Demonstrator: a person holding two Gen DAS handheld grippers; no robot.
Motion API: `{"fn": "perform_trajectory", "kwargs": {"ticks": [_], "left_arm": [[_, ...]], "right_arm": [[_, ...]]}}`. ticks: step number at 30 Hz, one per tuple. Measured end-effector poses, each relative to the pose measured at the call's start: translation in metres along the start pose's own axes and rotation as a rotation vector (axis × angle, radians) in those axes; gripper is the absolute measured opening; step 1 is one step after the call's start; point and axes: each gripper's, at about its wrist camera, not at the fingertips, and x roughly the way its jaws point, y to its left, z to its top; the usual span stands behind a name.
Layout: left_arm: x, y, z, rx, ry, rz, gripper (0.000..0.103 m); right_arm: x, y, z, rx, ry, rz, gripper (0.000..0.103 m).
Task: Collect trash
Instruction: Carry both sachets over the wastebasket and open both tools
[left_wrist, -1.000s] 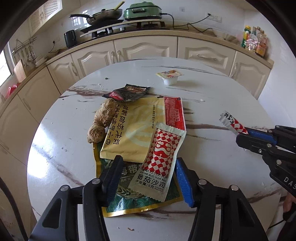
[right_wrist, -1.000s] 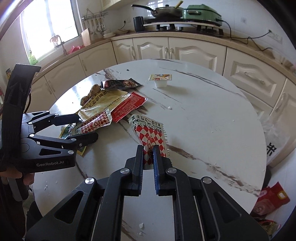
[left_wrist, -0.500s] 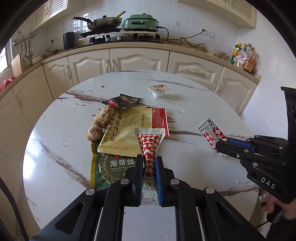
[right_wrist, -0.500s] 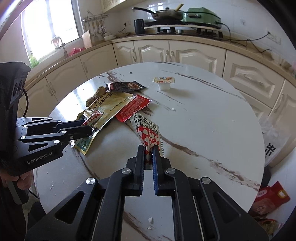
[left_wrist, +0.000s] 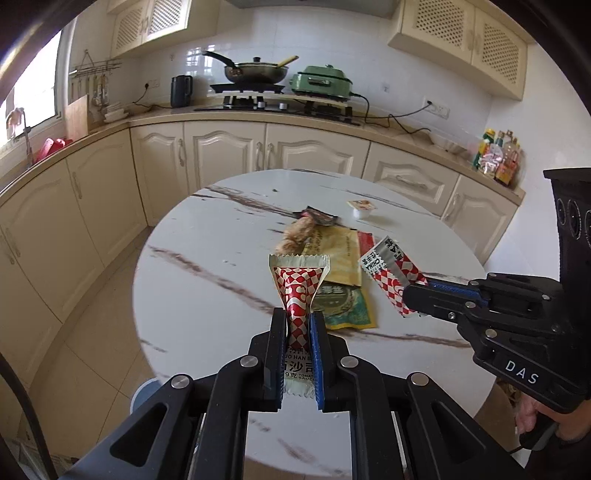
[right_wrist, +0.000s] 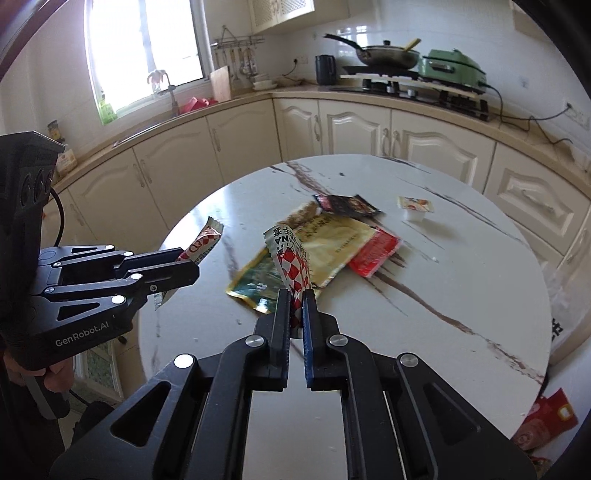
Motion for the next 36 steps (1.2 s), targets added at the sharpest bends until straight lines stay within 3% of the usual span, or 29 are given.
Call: {"fn": "perform_trajectory", "kwargs": {"ticks": [10, 17, 23, 28, 32, 33, 36], "left_arm": [[-0.113, 0.126, -0.076, -0.156, -0.041, 0.177, 0.009], [-0.127, 0.207, -0.143, -0.275, 0.053, 0.274, 0.009], [-0.076, 0.255, -0.196, -0.365, 0.205, 0.257, 0.009], [-0.029, 0.276, -0.23, -0.403, 0.315, 0.206, 0.009], [-0.003, 0.289, -0.238, -0.421, 0.357, 0.178, 0.01], [0.002, 0.29, -0.238, -0.422, 0.363, 0.186, 0.014], [0.01, 0.294, -0.236, -0.432, 0.372, 0.211, 0.021]], "right_arm": [[0.062, 0.174, 0.03, -0.172, 0.006, 0.235, 0.007], [0.155, 0.268, 0.022, -0.227, 0.119, 0.349, 0.007], [0.262, 0.288, -0.01, -0.244, 0.278, 0.32, 0.007], [0.339, 0.279, -0.034, -0.238, 0.396, 0.281, 0.007], [0.38, 0.261, -0.043, -0.202, 0.447, 0.261, 0.008], [0.388, 0.256, -0.044, -0.188, 0.451, 0.264, 0.009], [0.404, 0.244, -0.047, -0.155, 0.451, 0.257, 0.025]]}}
